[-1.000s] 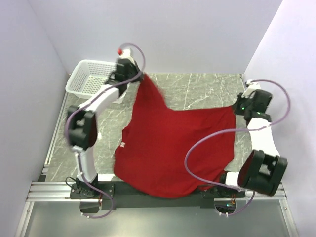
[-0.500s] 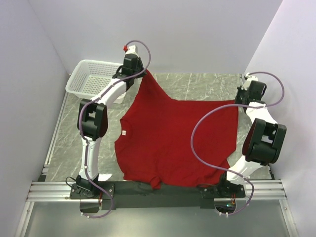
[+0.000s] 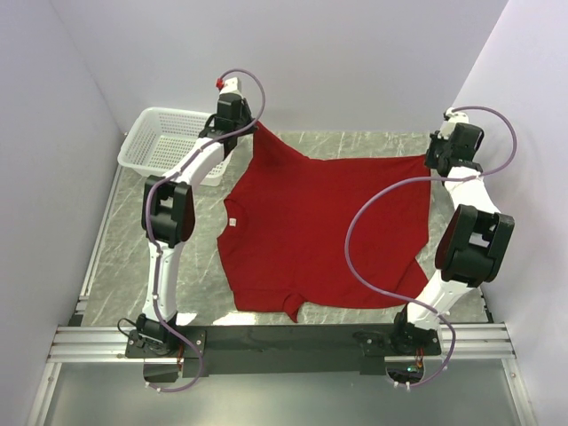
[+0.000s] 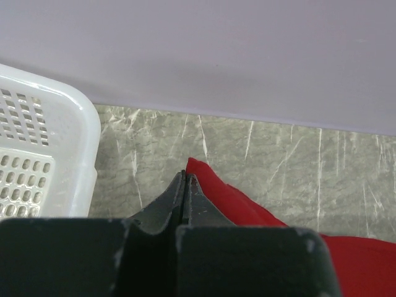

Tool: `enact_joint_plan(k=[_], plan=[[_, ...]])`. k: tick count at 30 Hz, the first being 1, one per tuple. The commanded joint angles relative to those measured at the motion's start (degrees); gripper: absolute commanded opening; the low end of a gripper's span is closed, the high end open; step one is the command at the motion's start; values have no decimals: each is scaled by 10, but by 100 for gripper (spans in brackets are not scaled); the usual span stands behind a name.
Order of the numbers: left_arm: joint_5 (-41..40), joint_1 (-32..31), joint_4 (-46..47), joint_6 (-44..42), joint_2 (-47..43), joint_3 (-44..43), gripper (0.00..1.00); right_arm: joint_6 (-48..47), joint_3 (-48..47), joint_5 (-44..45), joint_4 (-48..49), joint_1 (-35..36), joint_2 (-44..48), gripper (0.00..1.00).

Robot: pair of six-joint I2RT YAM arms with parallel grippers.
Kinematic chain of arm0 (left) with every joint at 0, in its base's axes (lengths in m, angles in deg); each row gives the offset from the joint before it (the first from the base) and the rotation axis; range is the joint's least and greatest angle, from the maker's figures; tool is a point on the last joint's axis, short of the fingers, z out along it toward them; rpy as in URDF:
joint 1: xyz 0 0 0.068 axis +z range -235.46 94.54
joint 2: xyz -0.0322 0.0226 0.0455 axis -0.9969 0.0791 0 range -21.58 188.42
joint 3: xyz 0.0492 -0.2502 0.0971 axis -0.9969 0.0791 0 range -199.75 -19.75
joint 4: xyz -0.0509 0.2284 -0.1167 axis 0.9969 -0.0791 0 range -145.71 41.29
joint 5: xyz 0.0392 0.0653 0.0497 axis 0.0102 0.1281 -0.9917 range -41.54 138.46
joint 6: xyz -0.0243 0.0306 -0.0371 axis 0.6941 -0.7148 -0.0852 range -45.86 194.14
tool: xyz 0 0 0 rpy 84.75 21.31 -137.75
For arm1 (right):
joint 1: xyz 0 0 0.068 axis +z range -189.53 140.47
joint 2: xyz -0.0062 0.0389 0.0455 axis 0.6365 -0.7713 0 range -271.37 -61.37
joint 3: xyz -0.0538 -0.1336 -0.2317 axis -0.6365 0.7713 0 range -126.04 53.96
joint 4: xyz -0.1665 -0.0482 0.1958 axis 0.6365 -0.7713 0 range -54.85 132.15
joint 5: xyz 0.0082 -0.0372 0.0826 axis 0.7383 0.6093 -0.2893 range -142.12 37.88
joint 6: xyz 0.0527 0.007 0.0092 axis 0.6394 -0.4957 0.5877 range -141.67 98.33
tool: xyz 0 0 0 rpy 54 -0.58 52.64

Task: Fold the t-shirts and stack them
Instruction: Flatten the tshirt out, then fold the tshirt

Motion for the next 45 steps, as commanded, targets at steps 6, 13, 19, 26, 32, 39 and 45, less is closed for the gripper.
enact_joint_plan(k=[6,13,19,26,32,39,45], plan=[[47,2,67,-23,-57,43,0,-20,25,-47,-4,-9,47,0],[84,-3,112,-49,-159,179,0,-55,78,-121,-16,-48,94,0],[83,-4,147,-51,-253,300,0,-79,120,-162,-29,-64,124,0],[91,-5,152,-53,-312,390,1,-90,166,-165,-27,-81,149,0],[91,-5,157,-51,-352,459,1,-99,184,-155,-28,-90,148,0],[88,-7,164,-50,-423,526,1,-99,197,-152,-25,-92,156,0],[77,-16,148,-53,-475,579,1,-96,206,-146,-23,-92,155,0]])
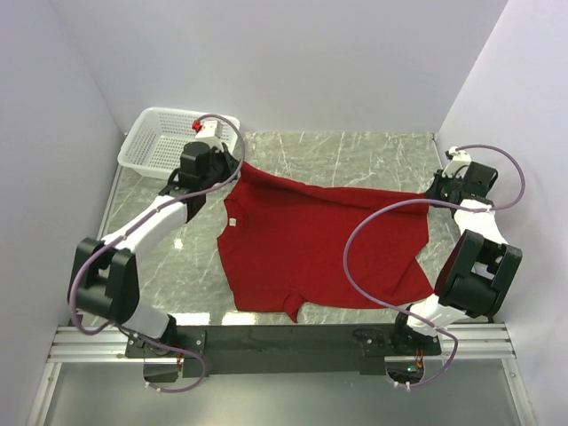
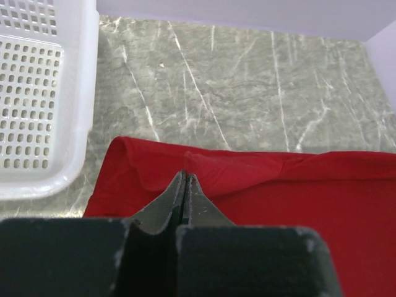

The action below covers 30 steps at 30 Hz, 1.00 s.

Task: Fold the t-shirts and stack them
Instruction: Fold the tshirt

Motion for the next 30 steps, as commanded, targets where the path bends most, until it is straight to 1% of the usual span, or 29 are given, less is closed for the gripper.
enact_joint_plan(k=[1,8,16,24,26,27,29,30], plan=[[-4,-6,14,-5,-42,33,1,-5,3,9,12,-4,21,0],[-12,-20,10,6,-61,92,1,-11,8,8,11,-4,17,0],[-25,-24,6,14,-76,114,1,-28,22,18,9,-4,18,0],[-25,-31,-2,15,-89,136,1,-81,40,16,-14,-4,21,0],[-24,-31,1,17,-94,145,1,-96,45,23,-21,-3,22,5],[-19,-32,1,17,-94,148,1,-103,45,23,-26,-4,22,17],[-15,-33,2,17,-95,153,1,-116,46,26,-40,-4,28,35],[-14,-34,3,17,-95,156,1,-118,48,25,-41,-5,33,49]])
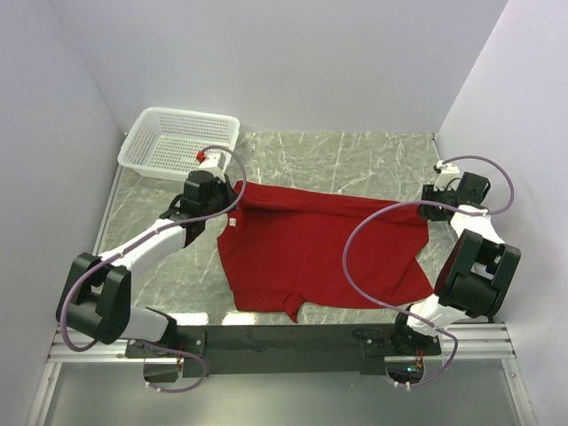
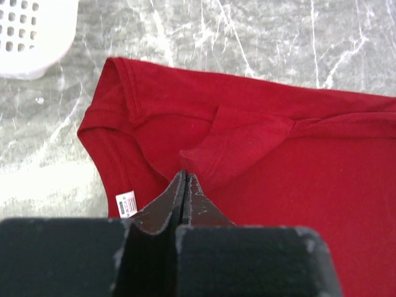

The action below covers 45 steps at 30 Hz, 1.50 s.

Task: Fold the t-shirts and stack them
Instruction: Fold the tshirt

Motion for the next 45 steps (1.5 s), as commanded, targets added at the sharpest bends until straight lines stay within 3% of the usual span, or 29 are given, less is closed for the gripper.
enact_joint_plan(k=[1,7,14,18,25,37,43,45], plan=[[7,-5,13,5,-20,10,1,-39,8,0,-16,-7,39,52],[15,-6,17,4,-22,21,1,-56,15,-57,-33,-11,77,57],[19,-6,15,-1,-20,28,1,-29,-42,-117,-82,12,25,56],[22,-6,17,0,-21,35,1,21,-76,-66,-90,48,-24,54],[27,-6,20,-1,-12,35,1,123,-135,15,-98,49,-86,50],[32,-6,29,-6,-5,37,1,168,-185,128,-115,44,-161,50],[32,-6,33,-4,-10,40,1,164,-199,140,-134,44,-186,49],[32,-6,33,-4,-10,41,1,157,-192,131,-139,44,-182,44]])
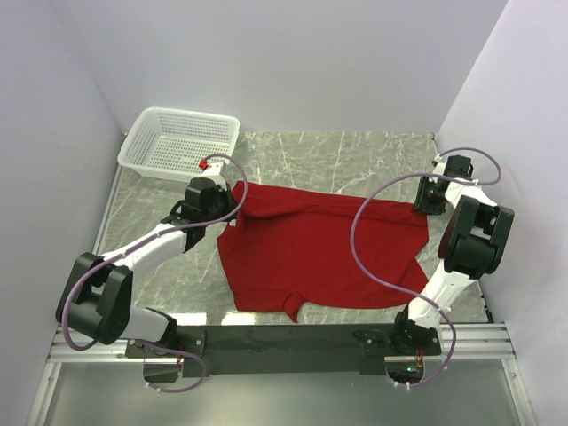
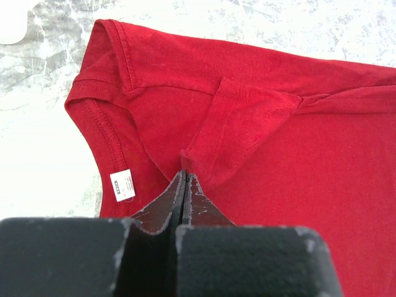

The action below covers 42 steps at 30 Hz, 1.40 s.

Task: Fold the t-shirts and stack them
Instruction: Fold the tshirt

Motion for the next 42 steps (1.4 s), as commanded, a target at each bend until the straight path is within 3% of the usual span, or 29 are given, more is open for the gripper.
enact_joint_plan(k=[1,2,5,9,18,19,20,23,25,30,34,42], plan=[[10,-3,28,-5,-9,4,1,-4,-13,6,-16,-3,5,42],[11,-3,28,-5,-10,4,1,-5,-11,0,-18,-4,8,39],[11,-3,26,-5,-10,1,1,-13,8,-15,-17,-10,27,17],[10,-3,26,-5,-10,1,1,-23,36,-35,-12,-16,65,0],[9,-3,27,-4,-14,5,1,-62,75,-47,-13,-39,138,0],[9,-3,28,-5,-14,4,1,-62,78,-42,-9,-41,142,2],[10,-3,29,-4,-14,5,1,-57,79,-29,-5,-43,141,21],[11,-3,31,-3,-14,5,1,-37,73,-10,10,-46,120,50],[12,-3,35,-2,-14,7,1,-26,57,-12,10,-46,90,56],[15,-3,41,0,-12,6,1,-12,1,-20,-10,-44,23,56],[18,-3,47,3,-7,5,1,-18,-19,-25,-23,-34,8,48],[25,-3,49,2,9,-4,1,-40,-12,-32,-29,-32,27,12]])
